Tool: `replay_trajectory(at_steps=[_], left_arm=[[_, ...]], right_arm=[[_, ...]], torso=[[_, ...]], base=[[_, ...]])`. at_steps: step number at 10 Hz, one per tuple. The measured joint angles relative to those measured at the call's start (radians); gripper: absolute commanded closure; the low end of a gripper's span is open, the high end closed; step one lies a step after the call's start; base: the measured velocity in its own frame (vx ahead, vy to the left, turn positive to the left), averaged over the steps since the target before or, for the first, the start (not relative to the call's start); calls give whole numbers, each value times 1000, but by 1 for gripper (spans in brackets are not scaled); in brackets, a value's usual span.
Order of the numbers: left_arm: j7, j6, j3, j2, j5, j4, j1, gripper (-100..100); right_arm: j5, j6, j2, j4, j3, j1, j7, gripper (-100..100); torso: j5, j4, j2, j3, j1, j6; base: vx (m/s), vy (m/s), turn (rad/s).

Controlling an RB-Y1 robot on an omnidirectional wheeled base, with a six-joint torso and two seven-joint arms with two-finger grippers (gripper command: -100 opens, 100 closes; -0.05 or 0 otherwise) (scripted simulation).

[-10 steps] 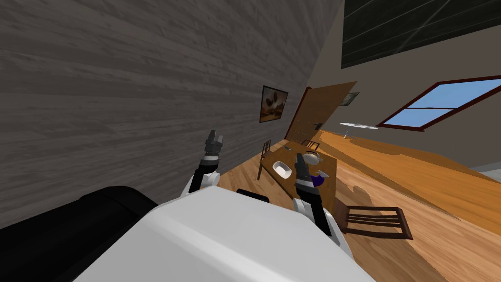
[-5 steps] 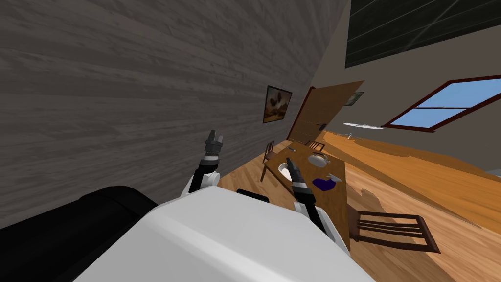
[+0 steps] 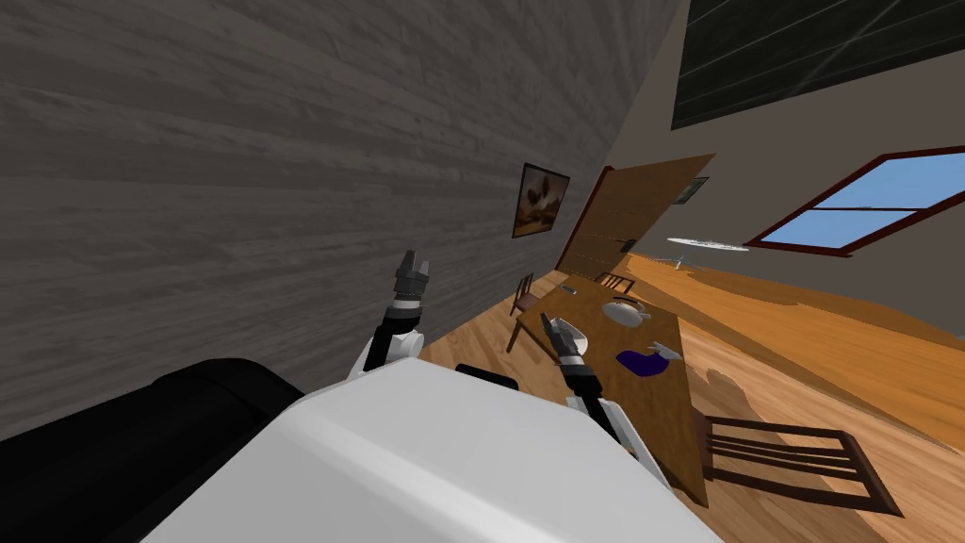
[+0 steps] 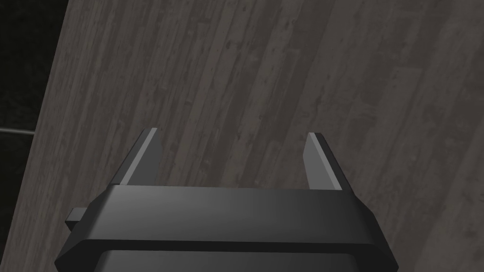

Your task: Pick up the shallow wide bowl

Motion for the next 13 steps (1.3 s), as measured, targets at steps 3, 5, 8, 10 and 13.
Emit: replay_trajectory(at_steps=[3, 5, 8, 10, 13], left_arm=[[0, 0, 0, 0, 0, 0, 0, 0], [0, 0, 0, 0, 0, 0, 0, 0], [0, 0, 0, 0, 0, 0, 0, 0], [0, 0, 0, 0, 0, 0, 0, 0], [0, 0, 0, 0, 0, 0, 0, 0]], right_arm=[[79, 16, -36, 47, 15, 2, 61, -100], [111, 15, -48, 85, 15, -1, 87, -100], [190, 18, -80, 179, 18, -23, 153, -100], [253, 23, -104, 244, 19, -27, 215, -100], [320, 31, -134, 320, 10, -31, 270, -100]], torso=[[0, 0, -3, -1, 1, 0], [-1, 0, 0, 0, -4, 0], [0, 0, -2, -1, -1, 0], [0, 0, -2, -1, 0, 0], [0, 0, -1, -1, -4, 0]], base=[[55, 117, 10], [16, 59, 6], [59, 116, 1], [64, 113, -6], [50, 71, -7]])
